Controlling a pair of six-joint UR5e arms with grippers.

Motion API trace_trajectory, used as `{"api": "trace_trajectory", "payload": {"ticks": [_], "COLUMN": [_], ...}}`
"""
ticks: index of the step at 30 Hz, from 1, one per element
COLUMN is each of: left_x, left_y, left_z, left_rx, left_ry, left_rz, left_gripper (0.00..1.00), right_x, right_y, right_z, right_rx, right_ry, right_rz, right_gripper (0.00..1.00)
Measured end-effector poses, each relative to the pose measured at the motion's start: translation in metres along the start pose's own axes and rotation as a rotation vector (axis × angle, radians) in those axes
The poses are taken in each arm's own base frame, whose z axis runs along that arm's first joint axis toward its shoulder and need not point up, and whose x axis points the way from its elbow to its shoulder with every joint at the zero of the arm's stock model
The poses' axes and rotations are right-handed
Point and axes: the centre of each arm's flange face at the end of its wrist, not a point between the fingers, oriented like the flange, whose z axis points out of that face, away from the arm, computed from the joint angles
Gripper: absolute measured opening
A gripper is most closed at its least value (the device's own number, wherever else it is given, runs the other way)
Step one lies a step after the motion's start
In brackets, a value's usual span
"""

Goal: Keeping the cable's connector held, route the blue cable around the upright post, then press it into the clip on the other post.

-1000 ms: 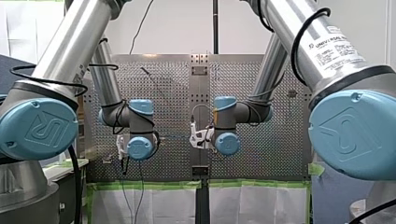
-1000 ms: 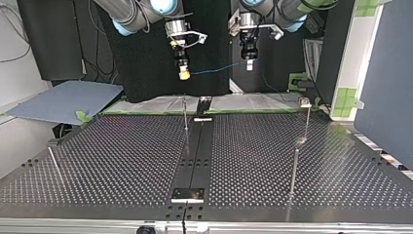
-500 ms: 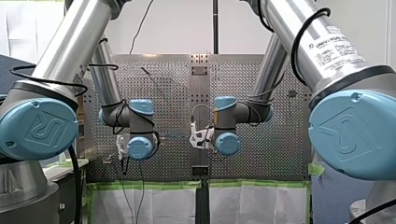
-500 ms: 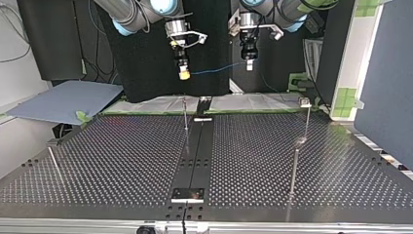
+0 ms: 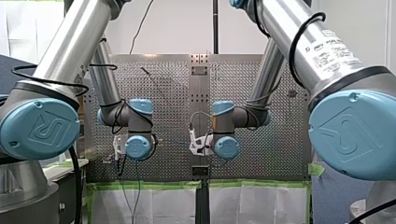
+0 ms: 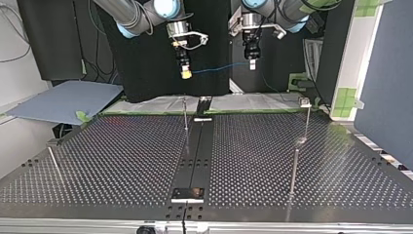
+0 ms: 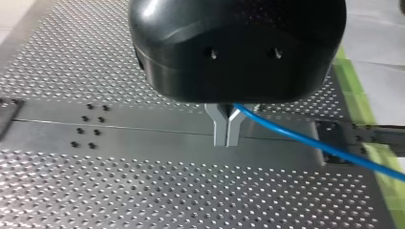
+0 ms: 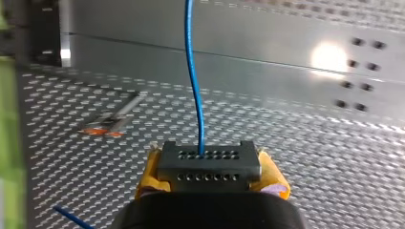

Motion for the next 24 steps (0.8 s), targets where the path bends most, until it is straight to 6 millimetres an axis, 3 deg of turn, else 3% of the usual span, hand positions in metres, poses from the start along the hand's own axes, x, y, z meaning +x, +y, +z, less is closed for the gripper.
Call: {"api": "trace_trajectory", "payload": {"ticks": [4, 8, 18, 24], "left_x": [0.003, 0.005, 0.004, -0.011], "left_y": [0.002, 0.004, 0.004, 0.004], "left_z": [-0.003, -0.005, -0.006, -0.003], "left_rx": [-0.002, -0.003, -0.004, -0.009], "left_ry": [0.031, 0.052, 0.057, 0.042], "left_rz": [0.021, 0.034, 0.035, -0.001], "left_gripper": [0.00, 0.00, 0.00, 0.00], "right_x": [-0.023, -0.030, -0.031, -0.014], "right_y": [-0.001, -0.001, -0.001, 0.001], "right_z": [-0.006, -0.009, -0.010, -0.012], "right_rx": [0.010, 0.014, 0.015, 0.014], "right_ry": [-0.072, -0.101, -0.109, -0.112], "right_rz": [-0.022, -0.031, -0.034, -0.013], "right_gripper": [0.00, 0.00, 0.00, 0.00]}}
